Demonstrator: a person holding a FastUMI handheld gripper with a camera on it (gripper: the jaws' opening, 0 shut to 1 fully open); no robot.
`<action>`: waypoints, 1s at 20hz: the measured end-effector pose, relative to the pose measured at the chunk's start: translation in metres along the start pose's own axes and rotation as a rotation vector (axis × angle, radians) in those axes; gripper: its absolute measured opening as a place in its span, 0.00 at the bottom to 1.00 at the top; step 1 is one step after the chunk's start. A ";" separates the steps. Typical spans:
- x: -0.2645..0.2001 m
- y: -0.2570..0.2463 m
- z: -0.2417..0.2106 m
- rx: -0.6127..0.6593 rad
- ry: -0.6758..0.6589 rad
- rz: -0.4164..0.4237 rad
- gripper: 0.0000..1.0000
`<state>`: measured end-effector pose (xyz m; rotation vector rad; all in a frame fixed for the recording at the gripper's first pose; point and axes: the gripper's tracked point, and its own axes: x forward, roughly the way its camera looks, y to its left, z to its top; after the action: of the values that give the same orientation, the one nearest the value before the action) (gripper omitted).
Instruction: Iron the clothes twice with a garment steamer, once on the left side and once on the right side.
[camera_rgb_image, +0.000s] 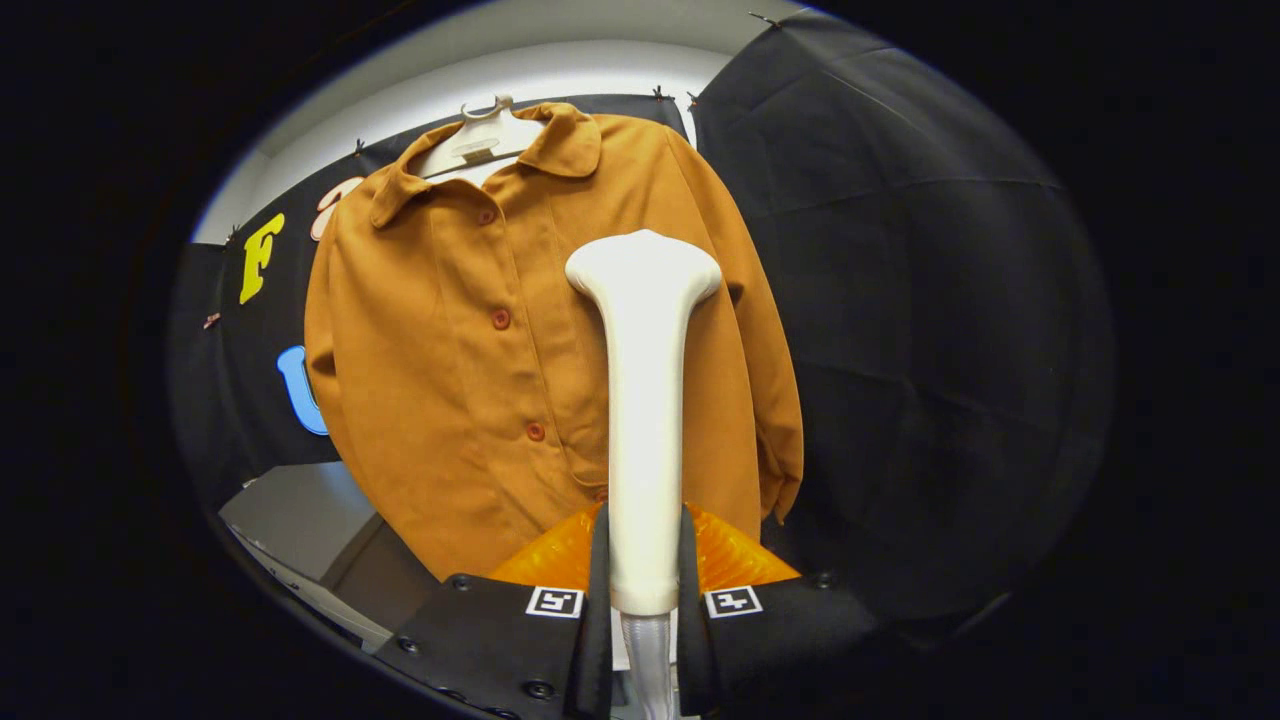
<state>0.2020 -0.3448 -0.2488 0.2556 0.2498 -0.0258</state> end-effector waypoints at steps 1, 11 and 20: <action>0.000 -0.002 -0.008 0.000 0.016 -0.006 0.30; -0.007 -0.018 -0.096 0.025 0.192 -0.052 0.30; -0.051 -0.016 -0.112 0.076 0.217 -0.074 0.30</action>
<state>0.1252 -0.3320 -0.3447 0.3248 0.4749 -0.0808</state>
